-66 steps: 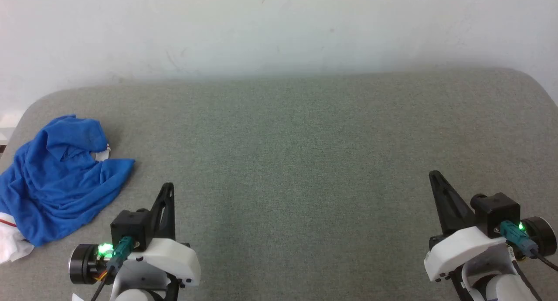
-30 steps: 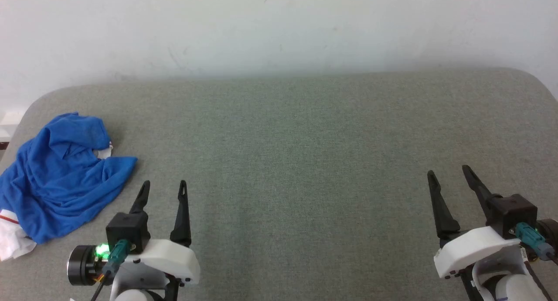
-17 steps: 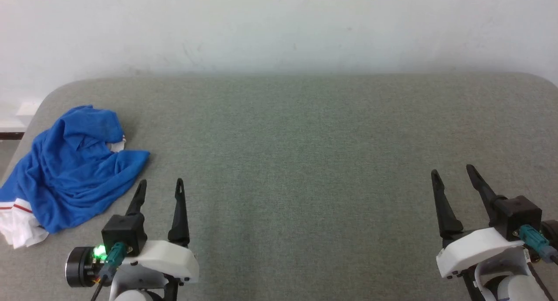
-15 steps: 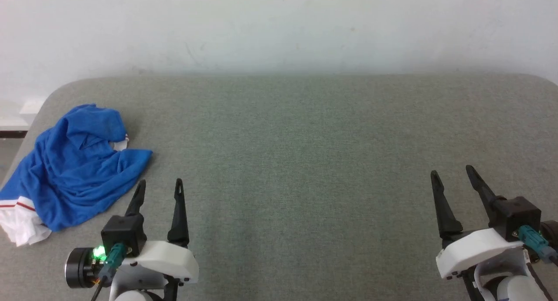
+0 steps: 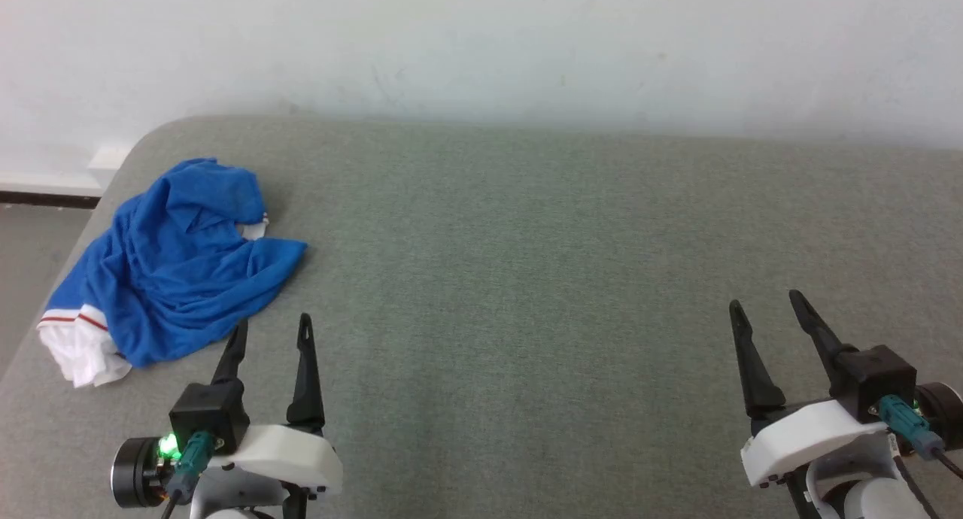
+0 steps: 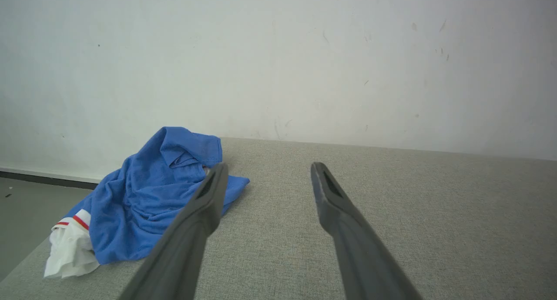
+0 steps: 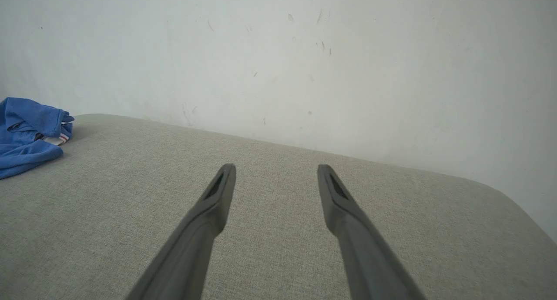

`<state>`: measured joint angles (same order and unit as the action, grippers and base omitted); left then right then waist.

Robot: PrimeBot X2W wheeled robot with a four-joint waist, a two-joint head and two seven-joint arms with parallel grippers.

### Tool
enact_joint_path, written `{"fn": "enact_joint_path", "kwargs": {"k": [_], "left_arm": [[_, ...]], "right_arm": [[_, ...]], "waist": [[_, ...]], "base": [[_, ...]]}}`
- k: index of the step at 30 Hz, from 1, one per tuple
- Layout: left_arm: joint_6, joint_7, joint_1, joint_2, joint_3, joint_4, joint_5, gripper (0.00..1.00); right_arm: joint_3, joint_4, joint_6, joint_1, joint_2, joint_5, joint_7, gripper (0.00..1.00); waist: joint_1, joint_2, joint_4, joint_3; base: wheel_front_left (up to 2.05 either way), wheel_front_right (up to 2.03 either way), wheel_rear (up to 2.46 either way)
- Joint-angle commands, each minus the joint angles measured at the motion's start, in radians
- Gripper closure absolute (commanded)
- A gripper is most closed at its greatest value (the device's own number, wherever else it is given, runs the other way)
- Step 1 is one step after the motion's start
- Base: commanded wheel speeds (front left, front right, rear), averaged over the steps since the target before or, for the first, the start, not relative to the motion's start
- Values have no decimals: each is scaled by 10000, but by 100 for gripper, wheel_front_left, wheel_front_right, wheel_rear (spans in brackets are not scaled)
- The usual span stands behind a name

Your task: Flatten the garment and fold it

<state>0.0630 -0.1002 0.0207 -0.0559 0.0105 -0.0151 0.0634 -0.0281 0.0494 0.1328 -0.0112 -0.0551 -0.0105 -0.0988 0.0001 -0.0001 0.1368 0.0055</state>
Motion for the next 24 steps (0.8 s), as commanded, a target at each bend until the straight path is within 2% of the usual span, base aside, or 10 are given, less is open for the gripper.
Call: {"fn": "enact_joint_path", "kwargs": {"k": [1, 24], "left_arm": [[88, -90, 147, 24, 28, -30, 101, 0], [381, -571, 380, 34, 62, 40, 536, 0]], "right_arm": [[7, 48, -9, 50, 19, 70, -106, 0], [590, 494, -13, -134, 29, 62, -515, 0]], "waist": [[-1, 0, 145, 7], [-1, 1, 1822, -4]], "base": [[0, 0, 0], [0, 0, 0]]}}
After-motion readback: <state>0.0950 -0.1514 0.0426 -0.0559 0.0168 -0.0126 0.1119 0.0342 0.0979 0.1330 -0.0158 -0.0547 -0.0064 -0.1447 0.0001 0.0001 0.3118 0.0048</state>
